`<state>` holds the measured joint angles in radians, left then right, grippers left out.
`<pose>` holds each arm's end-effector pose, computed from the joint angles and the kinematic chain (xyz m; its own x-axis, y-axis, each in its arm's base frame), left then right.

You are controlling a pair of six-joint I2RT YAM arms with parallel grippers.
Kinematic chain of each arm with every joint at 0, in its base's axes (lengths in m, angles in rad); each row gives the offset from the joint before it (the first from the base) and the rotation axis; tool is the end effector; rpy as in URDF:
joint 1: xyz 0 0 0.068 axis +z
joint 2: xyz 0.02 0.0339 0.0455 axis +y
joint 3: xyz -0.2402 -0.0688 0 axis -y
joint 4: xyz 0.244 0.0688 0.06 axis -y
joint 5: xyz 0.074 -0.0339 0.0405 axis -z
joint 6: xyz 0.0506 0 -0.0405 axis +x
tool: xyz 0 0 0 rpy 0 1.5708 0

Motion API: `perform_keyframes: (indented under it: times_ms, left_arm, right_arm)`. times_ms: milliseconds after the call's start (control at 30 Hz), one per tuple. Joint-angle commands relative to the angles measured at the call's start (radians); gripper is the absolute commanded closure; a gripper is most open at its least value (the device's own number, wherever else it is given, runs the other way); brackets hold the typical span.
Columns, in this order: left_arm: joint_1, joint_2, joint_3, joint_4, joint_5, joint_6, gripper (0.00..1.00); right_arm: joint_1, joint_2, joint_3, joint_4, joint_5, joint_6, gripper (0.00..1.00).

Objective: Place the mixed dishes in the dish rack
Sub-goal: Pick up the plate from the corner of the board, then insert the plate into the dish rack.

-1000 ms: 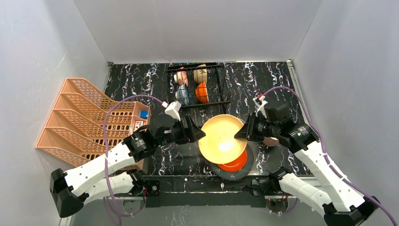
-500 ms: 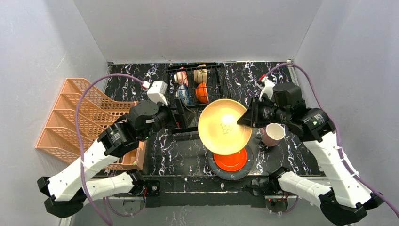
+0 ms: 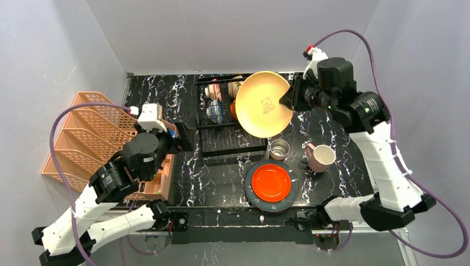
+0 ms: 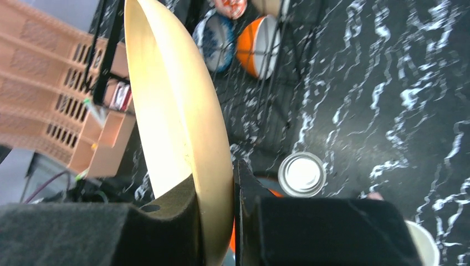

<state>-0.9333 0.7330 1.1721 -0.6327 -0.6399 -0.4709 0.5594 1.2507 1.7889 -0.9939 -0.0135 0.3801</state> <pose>0.1131 -0.1020 0.4102 -0.2363 -0.2925 -0.9266 0.2117 0.9152 -0.3428 0.1989 0.1253 0.4633 -0.5471 0.0952 -0.8317 -0.3639 0.8677 0.3387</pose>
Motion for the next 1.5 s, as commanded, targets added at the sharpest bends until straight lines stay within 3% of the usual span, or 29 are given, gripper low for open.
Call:
perform_keyframes:
  times_ms: [0, 200, 367, 633, 800, 867, 933, 1000, 1067, 1367, 1467]
  left_arm:
    - [-0.002, -0.071, -0.088, -0.025, -0.183, 0.026, 0.02]
    - [-0.002, -0.100, -0.198, -0.018, -0.203, 0.020, 0.02]
    - [-0.002, -0.076, -0.232, -0.042, -0.202, 0.021, 0.02]
    - [-0.002, -0.084, -0.313, -0.068, -0.203, -0.007, 0.02]
    - [-0.002, -0.083, -0.319, -0.064, -0.197, -0.010, 0.02]
    - [-0.002, -0.075, -0.318, -0.064, -0.198, -0.008, 0.02]
    - [-0.002, -0.067, -0.316, -0.066, -0.196, -0.006, 0.02]
    - [-0.002, -0.063, -0.315, -0.067, -0.196, -0.007, 0.02]
    - [-0.002, -0.067, -0.317, -0.068, -0.193, -0.008, 0.02]
    - [-0.002, -0.074, -0.318, -0.063, -0.186, -0.003, 0.02]
    - [-0.003, -0.069, -0.319, -0.060, -0.179, 0.001, 0.02]
  right_arm:
    - [0.006, 0.078, 0.143, 0.044, 0.185, -0.042, 0.99]
    - [0.022, 0.232, 0.380, -0.013, 0.414, -0.086, 0.99]
    - [0.125, 0.341, 0.524, -0.037, 0.656, -0.132, 0.99]
    - [0.331, 0.410, 0.500, 0.114, 1.022, -0.274, 0.99]
    - [0.457, 0.407, 0.357, 0.478, 1.294, -0.578, 0.99]
    - [0.493, 0.394, 0.238, 0.788, 1.392, -0.813, 0.99]
    - [0.514, 0.370, 0.078, 1.237, 1.448, -1.134, 0.99]
    - [0.527, 0.373, -0.008, 1.572, 1.482, -1.400, 0.99]
    - [0.530, 0.395, -0.016, 1.643, 1.503, -1.481, 0.99]
    - [0.564, 0.434, -0.029, 1.684, 1.555, -1.496, 0.99]
    - [0.571, 0.457, -0.045, 1.855, 1.579, -1.625, 0.99]
